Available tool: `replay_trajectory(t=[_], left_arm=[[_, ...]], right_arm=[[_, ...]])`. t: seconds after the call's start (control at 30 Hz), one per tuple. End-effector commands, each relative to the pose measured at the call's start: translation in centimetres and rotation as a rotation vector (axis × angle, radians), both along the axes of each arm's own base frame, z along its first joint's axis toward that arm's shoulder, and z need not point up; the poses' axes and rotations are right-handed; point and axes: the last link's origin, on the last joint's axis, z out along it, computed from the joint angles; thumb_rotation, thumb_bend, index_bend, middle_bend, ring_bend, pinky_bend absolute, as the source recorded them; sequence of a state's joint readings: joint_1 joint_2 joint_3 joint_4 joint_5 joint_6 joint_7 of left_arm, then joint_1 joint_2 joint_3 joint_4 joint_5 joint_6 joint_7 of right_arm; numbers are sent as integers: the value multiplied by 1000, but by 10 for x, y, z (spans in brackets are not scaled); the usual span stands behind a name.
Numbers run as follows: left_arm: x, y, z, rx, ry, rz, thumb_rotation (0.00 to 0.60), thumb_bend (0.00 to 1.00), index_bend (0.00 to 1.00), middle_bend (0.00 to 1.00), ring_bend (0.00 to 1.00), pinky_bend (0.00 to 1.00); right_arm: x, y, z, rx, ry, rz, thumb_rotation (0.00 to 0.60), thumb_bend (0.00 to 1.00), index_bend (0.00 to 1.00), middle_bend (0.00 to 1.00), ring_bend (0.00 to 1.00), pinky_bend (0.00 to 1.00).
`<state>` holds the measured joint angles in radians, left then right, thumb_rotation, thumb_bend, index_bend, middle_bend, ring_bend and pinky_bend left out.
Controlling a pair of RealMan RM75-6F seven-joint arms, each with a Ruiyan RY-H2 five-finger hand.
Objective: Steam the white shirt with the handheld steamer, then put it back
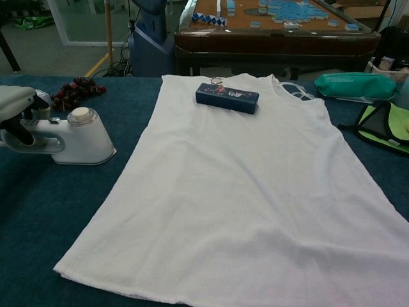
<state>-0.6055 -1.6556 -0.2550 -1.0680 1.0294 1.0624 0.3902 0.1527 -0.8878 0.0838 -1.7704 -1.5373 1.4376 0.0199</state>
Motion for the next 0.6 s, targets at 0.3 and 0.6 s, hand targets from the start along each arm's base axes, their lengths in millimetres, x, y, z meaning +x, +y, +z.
replay_trajectory(t=[0.3, 0.6], left_arm=[[-4, 2, -3, -36, -29, -14, 600, 207, 666, 677, 562, 577], [-6, 8, -3, -89, -89, -66, 600, 206, 696, 787, 645, 653]], right_arm=[[-1, 2, 0, 1, -1, -7, 600, 139, 83, 173, 14, 4], [0, 3, -7, 35, 5, -16, 600, 140, 83, 173, 14, 4]])
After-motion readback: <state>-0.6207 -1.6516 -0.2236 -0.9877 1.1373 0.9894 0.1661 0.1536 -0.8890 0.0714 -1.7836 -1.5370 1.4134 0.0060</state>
